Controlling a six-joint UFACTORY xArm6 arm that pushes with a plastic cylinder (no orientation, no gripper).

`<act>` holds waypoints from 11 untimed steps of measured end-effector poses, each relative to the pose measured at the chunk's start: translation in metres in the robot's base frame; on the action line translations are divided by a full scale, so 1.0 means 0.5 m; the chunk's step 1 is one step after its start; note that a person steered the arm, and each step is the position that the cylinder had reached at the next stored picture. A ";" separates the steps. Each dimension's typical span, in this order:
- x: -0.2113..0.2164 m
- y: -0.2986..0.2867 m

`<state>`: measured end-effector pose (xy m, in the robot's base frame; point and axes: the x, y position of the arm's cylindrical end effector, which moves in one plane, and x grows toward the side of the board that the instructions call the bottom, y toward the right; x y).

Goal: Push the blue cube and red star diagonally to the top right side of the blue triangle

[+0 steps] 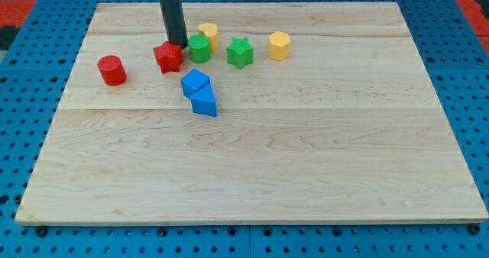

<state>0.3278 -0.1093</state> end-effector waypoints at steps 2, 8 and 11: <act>0.056 0.009; 0.080 -0.097; 0.193 0.246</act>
<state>0.4244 0.0138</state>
